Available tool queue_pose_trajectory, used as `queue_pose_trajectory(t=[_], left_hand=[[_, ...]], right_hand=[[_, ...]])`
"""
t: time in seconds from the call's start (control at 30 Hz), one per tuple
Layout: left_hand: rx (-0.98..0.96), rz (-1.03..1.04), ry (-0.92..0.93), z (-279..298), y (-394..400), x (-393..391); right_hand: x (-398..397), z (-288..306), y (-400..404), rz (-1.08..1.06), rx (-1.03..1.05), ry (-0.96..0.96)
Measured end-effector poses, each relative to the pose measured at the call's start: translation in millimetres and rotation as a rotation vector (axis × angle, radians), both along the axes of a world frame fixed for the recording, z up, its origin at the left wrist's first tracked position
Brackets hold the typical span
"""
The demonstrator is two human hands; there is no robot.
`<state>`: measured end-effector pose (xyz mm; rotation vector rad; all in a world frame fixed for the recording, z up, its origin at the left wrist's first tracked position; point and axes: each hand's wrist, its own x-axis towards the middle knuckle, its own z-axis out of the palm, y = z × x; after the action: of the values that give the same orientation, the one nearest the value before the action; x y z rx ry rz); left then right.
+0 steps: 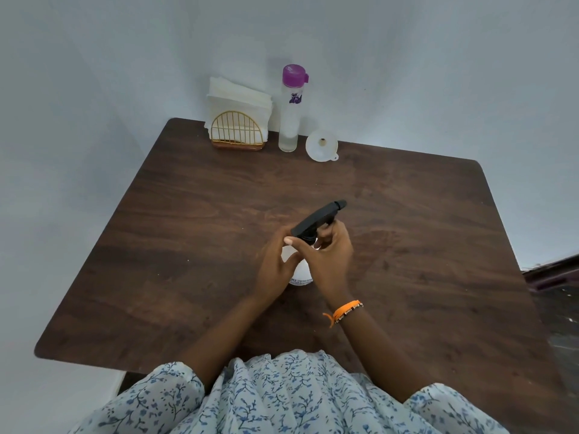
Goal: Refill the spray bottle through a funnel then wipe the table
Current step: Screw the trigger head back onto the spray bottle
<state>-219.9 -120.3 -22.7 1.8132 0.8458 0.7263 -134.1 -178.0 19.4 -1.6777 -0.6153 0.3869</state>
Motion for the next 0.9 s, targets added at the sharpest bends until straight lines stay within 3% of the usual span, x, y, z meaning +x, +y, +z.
queue_pose_trajectory(t=[0.23,0.43,0.7,0.9], left_hand=[[0.043,-0.003,0.000,3,0,-1],[0.030,0.001,0.007,-1,2,-1],[-0.021,-0.054,-0.107,13,2,-3],[-0.028,-0.088,-0.102,14,4,-4]], right_hand=[[-1,6,-7,0.023,-0.032,-0.073],[9,11,-10,0.183,-0.113,-0.069],[25,1,-18,0.341,-0.009,-0.052],[8,-3,-9,0.148,0.053,-0.003]])
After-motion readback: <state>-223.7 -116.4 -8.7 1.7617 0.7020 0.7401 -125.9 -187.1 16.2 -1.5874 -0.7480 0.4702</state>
